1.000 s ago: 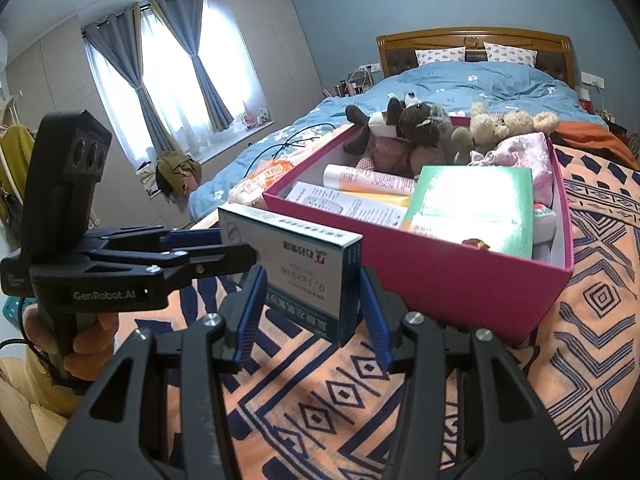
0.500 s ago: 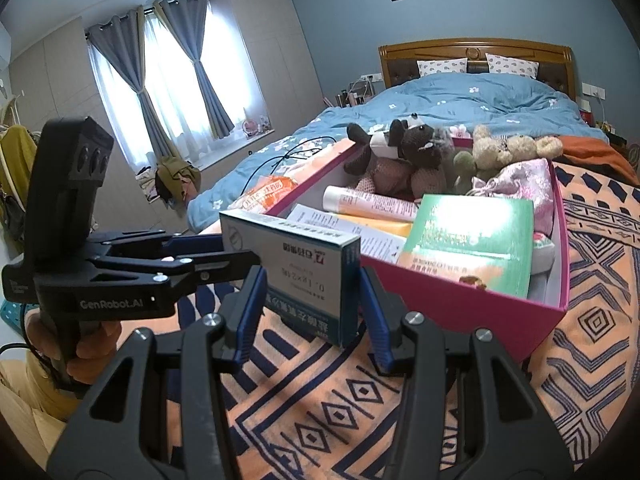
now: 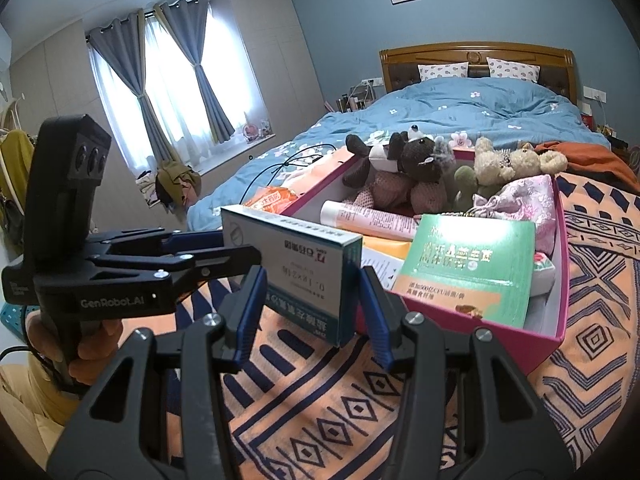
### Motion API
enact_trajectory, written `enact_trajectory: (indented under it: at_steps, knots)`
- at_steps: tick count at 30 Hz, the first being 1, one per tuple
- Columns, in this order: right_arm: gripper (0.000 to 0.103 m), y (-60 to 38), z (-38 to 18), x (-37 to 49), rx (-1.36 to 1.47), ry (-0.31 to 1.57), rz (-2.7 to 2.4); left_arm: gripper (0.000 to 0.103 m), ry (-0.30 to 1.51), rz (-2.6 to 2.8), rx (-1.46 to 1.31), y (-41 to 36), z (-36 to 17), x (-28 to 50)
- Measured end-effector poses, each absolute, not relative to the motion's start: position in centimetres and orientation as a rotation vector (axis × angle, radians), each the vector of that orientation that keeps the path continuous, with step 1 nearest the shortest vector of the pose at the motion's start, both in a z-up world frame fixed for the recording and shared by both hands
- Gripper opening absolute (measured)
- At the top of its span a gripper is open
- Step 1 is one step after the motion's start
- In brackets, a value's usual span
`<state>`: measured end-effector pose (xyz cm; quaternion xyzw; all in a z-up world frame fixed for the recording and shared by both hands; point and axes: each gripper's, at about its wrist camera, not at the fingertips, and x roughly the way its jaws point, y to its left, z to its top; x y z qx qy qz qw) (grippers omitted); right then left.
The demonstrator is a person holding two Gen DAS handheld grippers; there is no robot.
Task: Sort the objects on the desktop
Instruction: 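Carry the medicine box over the pink box with both grippers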
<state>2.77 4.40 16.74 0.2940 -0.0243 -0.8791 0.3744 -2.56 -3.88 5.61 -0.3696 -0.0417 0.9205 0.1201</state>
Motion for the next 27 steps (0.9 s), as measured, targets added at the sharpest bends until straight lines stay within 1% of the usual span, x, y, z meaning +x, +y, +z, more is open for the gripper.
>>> enact_trajectory:
  at_steps: [27]
  knots:
    - [0.05, 4.5, 17.6, 0.6, 0.739, -0.052, -2.275, 0.05, -0.123, 2.687, -1.066, -3.6, 6.4, -5.2]
